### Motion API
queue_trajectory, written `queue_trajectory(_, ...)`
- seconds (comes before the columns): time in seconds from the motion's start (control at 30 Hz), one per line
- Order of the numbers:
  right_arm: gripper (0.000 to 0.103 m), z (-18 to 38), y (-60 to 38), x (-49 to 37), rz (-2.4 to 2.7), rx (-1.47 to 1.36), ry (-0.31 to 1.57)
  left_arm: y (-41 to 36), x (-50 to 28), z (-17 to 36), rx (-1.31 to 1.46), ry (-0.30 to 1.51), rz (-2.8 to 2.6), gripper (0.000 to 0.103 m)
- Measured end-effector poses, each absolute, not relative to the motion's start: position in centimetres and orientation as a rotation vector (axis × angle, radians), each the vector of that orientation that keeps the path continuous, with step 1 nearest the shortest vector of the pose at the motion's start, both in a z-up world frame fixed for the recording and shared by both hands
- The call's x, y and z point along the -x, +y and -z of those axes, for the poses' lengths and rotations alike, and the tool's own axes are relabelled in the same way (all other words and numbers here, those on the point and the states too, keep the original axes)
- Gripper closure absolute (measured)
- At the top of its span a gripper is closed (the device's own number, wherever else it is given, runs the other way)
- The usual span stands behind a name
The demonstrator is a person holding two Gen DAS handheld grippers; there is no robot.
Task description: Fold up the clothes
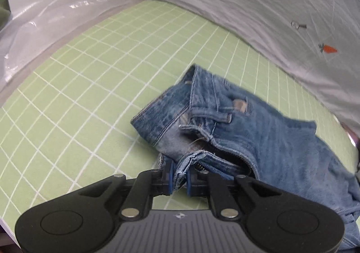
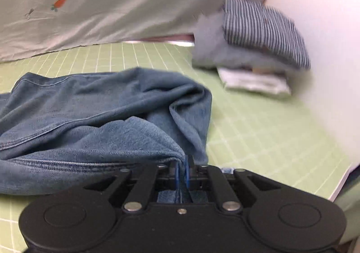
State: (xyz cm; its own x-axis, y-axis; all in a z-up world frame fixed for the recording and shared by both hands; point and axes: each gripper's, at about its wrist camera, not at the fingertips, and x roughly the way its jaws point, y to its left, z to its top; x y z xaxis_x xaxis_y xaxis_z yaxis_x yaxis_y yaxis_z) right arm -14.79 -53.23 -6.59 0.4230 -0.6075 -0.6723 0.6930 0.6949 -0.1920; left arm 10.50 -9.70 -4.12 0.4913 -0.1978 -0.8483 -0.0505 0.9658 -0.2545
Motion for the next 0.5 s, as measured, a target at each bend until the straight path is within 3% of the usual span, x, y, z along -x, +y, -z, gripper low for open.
queue_trajectory(0.17,0.096,3.6,-55.7,10.0,0.767,-0.043,0.696,-11.9,-14.3,0.7,0.195,0.954,0.138,0.091)
queue_trajectory(0.33,0.094,0.8,-60.3,0.3,0.692,0.018,0.599,-16.1,-22.9,-1.3,0.221,0.835,0.147,0.091)
queue_trajectory(0.43,0.081,0.8,-63.7,-7.1,0.702,0.007,0.615,-18.8,-29.1,-0.4,0.258,0.854,0.126,0.087)
queue_trajectory(0.5,0.065,1.2,-65.3,-10.3,0.708,-0.049,0.661,-19.8,-31.3,0.2,0.287,0.907,0.124,0.082)
